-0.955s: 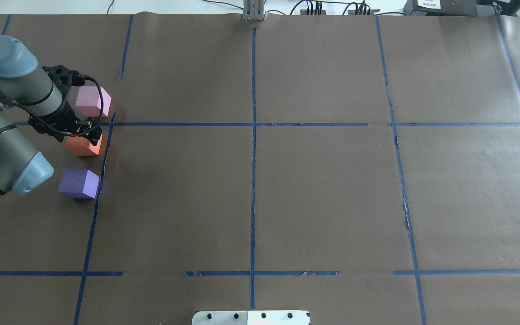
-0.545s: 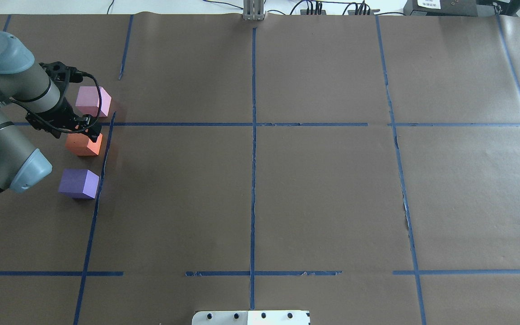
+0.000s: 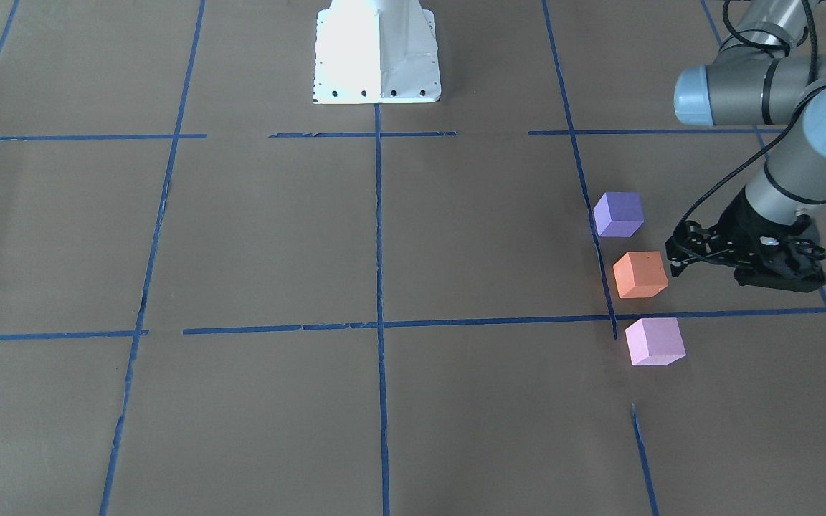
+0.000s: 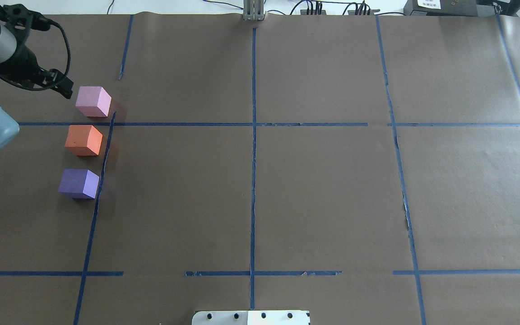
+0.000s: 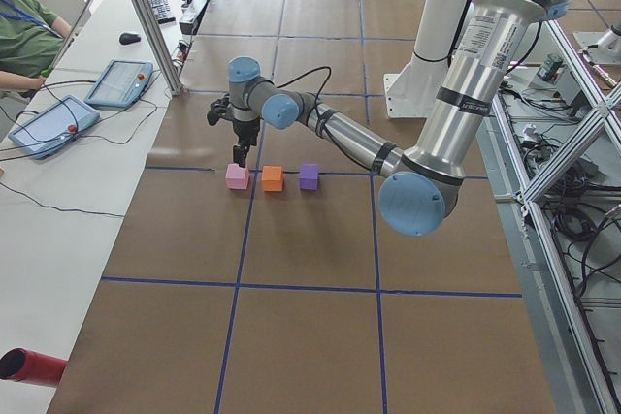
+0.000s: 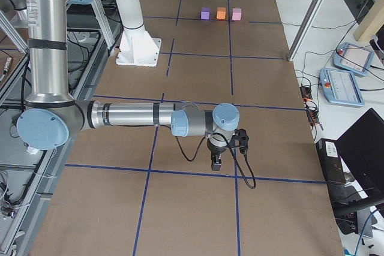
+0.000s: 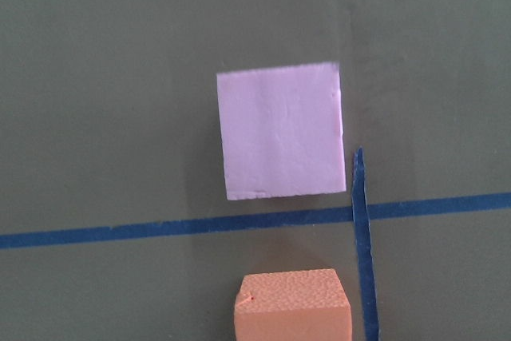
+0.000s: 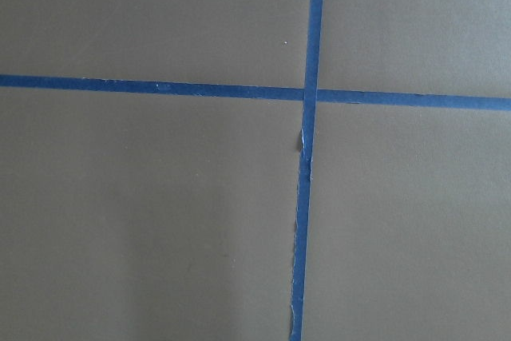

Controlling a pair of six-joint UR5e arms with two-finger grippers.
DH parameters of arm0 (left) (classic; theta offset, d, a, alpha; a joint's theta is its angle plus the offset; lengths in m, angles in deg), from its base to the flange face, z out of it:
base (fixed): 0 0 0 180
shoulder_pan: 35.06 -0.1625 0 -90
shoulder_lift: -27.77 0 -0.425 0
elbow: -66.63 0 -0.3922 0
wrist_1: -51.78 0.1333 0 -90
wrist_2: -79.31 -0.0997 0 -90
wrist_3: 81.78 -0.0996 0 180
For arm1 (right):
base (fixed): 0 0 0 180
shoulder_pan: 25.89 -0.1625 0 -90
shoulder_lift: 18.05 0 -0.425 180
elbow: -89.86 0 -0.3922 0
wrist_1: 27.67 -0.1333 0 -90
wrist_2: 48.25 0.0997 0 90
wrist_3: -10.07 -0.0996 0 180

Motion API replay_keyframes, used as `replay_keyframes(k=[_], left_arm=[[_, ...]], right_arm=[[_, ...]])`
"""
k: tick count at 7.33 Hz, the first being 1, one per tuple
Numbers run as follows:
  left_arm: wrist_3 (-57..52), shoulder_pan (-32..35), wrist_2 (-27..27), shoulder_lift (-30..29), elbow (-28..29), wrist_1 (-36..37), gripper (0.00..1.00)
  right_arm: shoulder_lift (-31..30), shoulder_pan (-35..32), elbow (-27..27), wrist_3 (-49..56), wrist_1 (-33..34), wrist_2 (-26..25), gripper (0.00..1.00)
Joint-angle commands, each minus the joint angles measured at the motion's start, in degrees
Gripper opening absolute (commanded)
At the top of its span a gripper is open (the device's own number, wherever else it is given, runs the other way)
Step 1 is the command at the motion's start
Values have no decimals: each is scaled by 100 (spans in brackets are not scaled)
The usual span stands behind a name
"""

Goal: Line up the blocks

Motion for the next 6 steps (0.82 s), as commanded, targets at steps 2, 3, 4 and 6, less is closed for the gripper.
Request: replay_keyframes(k=[2, 3, 4, 6], left_arm=[[-2125, 1469, 69, 297, -54, 862, 100], [-3002, 1934, 261, 769, -36, 837, 100], [-3472, 2183, 820, 1009, 243, 820, 100], [-3565, 2299, 922, 1273, 570, 802, 100]], right_arm=[[-2, 0, 9, 0, 0, 5, 100], [6, 0, 0, 0, 0, -3, 100], [6, 0, 0, 0, 0, -3, 100], [-2, 0, 0, 0, 0, -3, 100]])
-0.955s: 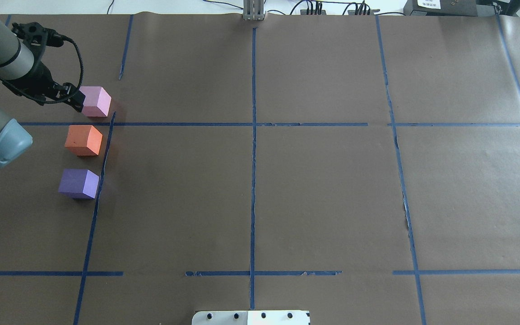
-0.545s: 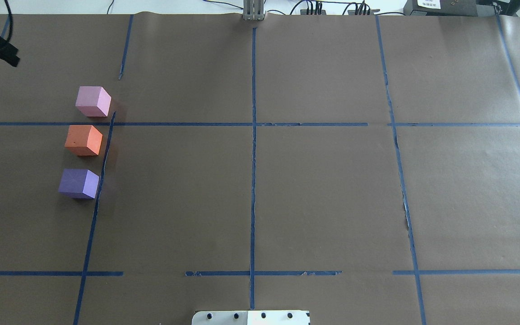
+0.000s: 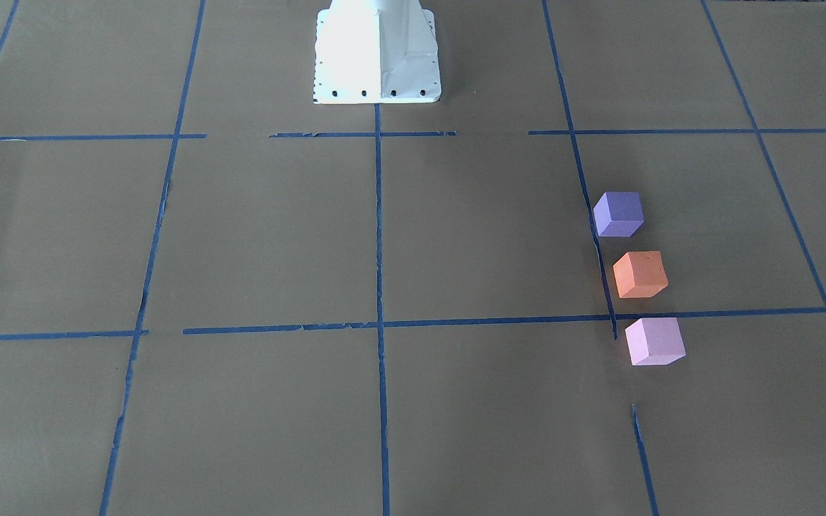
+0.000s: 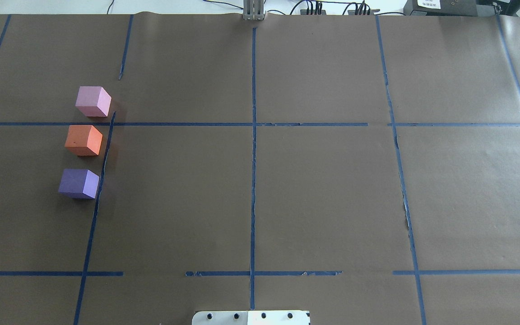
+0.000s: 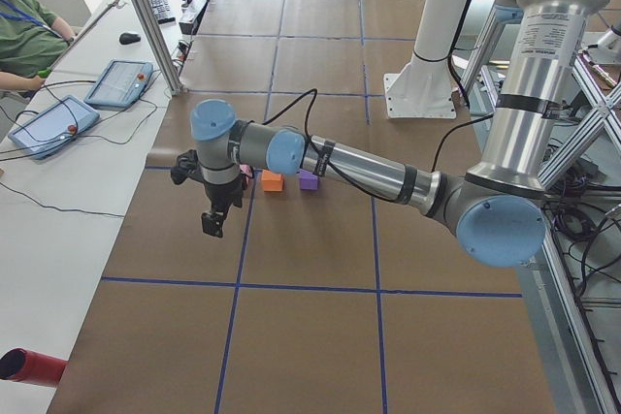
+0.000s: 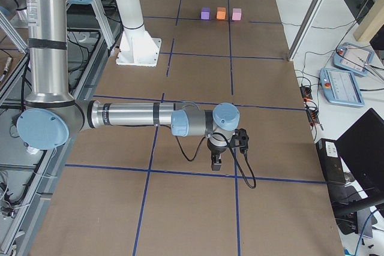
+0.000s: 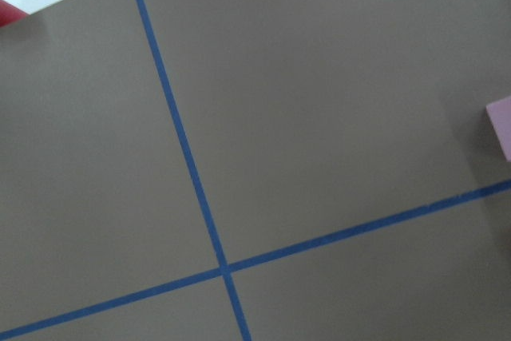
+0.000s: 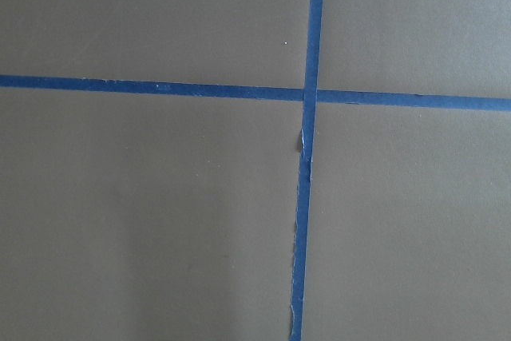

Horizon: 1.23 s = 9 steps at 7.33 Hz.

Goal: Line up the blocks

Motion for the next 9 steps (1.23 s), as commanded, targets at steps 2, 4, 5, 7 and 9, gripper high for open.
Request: replay_keyframes(k=[2, 4, 5, 7, 9], left_arm=[[-142, 107, 125, 294, 477, -65, 100], [-142, 125, 404, 521, 532, -83, 100], [-142, 125, 424, 609, 532, -178, 100], [-124, 116, 415, 619, 532, -188, 100], [-89, 116, 415, 610, 523, -188, 100]], right_arm=[[-3, 0, 8, 0, 0, 0, 100], [-3, 0, -1, 0, 0, 9, 100], [-3, 0, -1, 0, 0, 0, 100], [-3, 0, -1, 0, 0, 0, 100], [-3, 9, -1, 0, 0, 8, 100]])
